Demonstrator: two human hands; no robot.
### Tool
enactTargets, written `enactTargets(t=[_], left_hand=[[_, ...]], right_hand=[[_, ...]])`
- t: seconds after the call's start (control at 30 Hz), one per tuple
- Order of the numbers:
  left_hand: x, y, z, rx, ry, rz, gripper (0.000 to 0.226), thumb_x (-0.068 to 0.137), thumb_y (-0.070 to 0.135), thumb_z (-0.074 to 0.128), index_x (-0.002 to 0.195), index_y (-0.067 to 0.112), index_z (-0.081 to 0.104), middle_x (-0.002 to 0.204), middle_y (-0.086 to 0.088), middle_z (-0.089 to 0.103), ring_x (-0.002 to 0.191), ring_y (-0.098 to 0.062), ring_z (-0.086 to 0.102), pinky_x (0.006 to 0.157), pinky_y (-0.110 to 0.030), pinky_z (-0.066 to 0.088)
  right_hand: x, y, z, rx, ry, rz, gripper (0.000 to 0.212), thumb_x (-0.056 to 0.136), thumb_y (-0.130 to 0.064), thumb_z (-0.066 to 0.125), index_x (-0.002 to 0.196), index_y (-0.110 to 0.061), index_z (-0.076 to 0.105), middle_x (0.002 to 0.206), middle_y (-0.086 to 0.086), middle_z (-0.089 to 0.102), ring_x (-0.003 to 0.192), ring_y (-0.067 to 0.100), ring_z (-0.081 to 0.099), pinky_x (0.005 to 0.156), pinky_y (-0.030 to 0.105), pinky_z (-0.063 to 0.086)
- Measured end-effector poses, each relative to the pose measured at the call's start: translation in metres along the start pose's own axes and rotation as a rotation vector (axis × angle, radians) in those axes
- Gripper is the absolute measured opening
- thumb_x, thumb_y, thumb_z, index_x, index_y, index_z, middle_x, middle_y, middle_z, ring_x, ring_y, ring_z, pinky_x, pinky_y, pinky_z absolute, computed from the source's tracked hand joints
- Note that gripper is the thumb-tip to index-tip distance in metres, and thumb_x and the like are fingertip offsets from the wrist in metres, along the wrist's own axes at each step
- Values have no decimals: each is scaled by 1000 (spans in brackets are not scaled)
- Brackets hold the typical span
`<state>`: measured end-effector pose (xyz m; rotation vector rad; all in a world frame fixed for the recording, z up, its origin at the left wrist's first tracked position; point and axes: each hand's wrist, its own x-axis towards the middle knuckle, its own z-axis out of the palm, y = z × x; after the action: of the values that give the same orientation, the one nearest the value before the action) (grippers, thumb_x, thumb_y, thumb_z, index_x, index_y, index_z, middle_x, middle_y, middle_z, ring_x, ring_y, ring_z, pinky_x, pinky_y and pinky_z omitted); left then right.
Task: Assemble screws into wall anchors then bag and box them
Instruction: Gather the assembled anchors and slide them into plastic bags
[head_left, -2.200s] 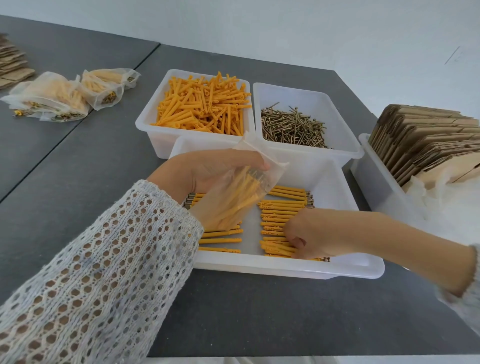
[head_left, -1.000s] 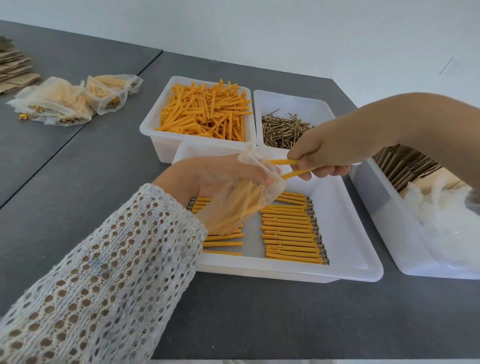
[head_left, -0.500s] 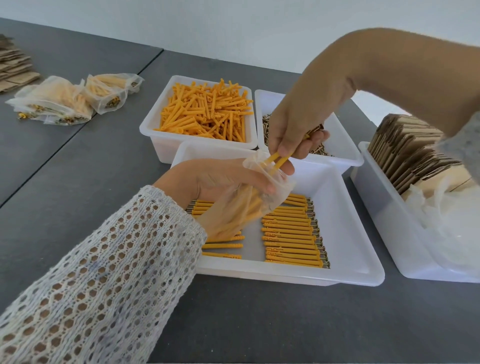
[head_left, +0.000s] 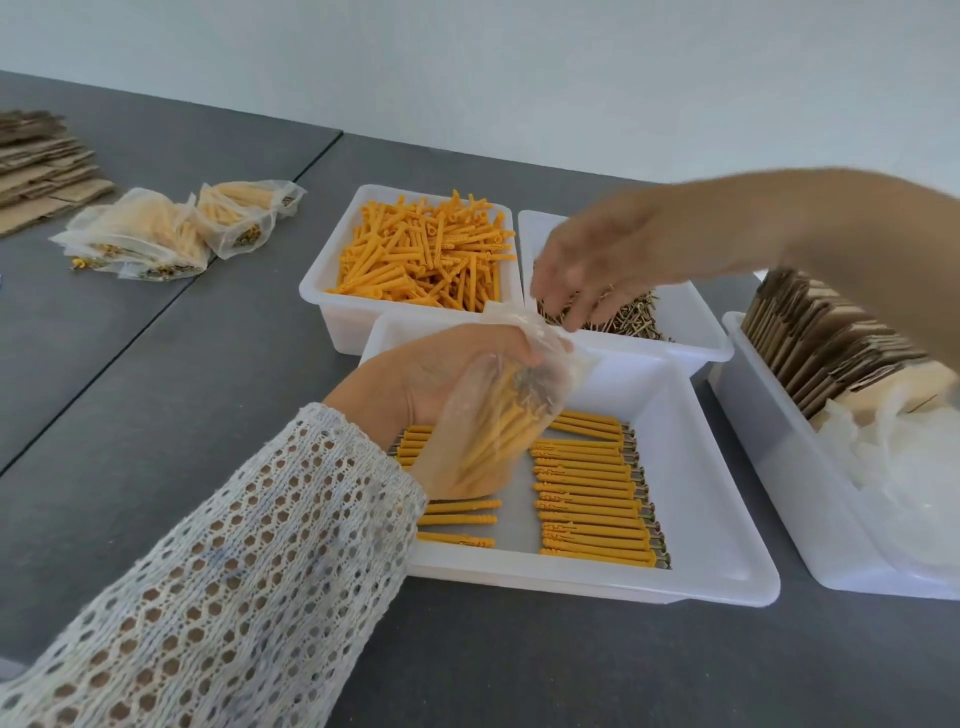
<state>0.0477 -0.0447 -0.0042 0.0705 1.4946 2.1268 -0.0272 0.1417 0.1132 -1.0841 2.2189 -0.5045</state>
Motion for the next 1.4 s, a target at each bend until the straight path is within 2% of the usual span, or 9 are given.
enactTargets(t=[0.1, 0.2, 0.37, 0.6, 0.77, 0.93, 1.13, 1.27, 1.4], left_hand=[[0, 2, 6, -129, -51, -5, 17, 68, 12, 61, 66, 8, 77, 64, -8, 66, 56, -16, 65, 57, -21, 54], [-1, -1, 12, -162, -26, -45, 30, 69, 13, 56, 93, -3, 67, 85, -17, 57, 76, -26, 56, 77, -34, 46], [2, -10, 24, -185, -200, -108, 72, 52, 17, 79, 116, -7, 56, 102, -19, 55, 91, -30, 50, 94, -43, 35], [17, -14, 37, -36, -385, -96, 41, 78, 16, 81, 116, 13, 67, 107, -4, 67, 103, -18, 62, 95, -34, 49], [31, -35, 53, 482, 49, 153, 40, 84, -12, 68, 121, 0, 63, 109, -9, 72, 104, -22, 68, 94, -36, 55], [40, -34, 57, 485, 198, 249, 37, 81, -16, 69, 117, -9, 65, 115, -28, 68, 110, -40, 65, 103, -52, 48], [40, -38, 52, 491, 179, 349, 34, 84, -1, 73, 117, 0, 70, 126, -4, 68, 116, -12, 63, 101, -26, 48], [35, -31, 42, 389, 297, 441, 29, 86, 7, 72, 114, 1, 69, 100, -11, 76, 85, -16, 73, 70, -26, 58], [32, -27, 36, 295, 359, 468, 10, 85, 2, 71, 94, 0, 69, 87, -14, 76, 78, -20, 74, 67, -27, 61]], right_hand=[[-21, -7, 17, -102, 4, -41, 28, 90, -57, 56, 108, -38, 68, 106, -19, 64, 96, 2, 61, 83, 17, 53], [-31, 4, 41, -240, 126, -56, 23, 92, -51, 60, 103, -32, 66, 107, -21, 56, 100, -8, 51, 80, 3, 40], [-47, 16, 59, -299, 277, -51, 23, 93, -38, 61, 86, -16, 63, 94, -8, 56, 90, 0, 51, 74, 4, 39], [-62, 30, 75, -300, 653, 0, 26, 96, -28, 56, 72, -20, 53, 81, -6, 55, 77, 9, 54, 69, 24, 42], [-72, 43, 79, -229, 757, 25, 21, 94, -35, 60, 76, -26, 52, 95, -8, 49, 83, 9, 52, 69, 15, 40], [-80, 55, 64, -238, 615, 43, 21, 90, -42, 65, 82, -24, 59, 85, -9, 56, 78, 4, 55, 71, 24, 47], [-85, 73, 70, -217, 616, 17, 16, 88, -18, 71, 76, -19, 61, 69, -9, 61, 66, 5, 55, 61, 13, 42], [-87, 78, 85, -193, 706, 0, 25, 88, -14, 70, 77, -28, 52, 66, -13, 54, 63, 3, 51, 60, 12, 40], [-86, 82, 98, 22, 817, 72, 25, 88, -15, 71, 91, -29, 51, 72, -5, 60, 62, 6, 54, 61, 18, 46]])
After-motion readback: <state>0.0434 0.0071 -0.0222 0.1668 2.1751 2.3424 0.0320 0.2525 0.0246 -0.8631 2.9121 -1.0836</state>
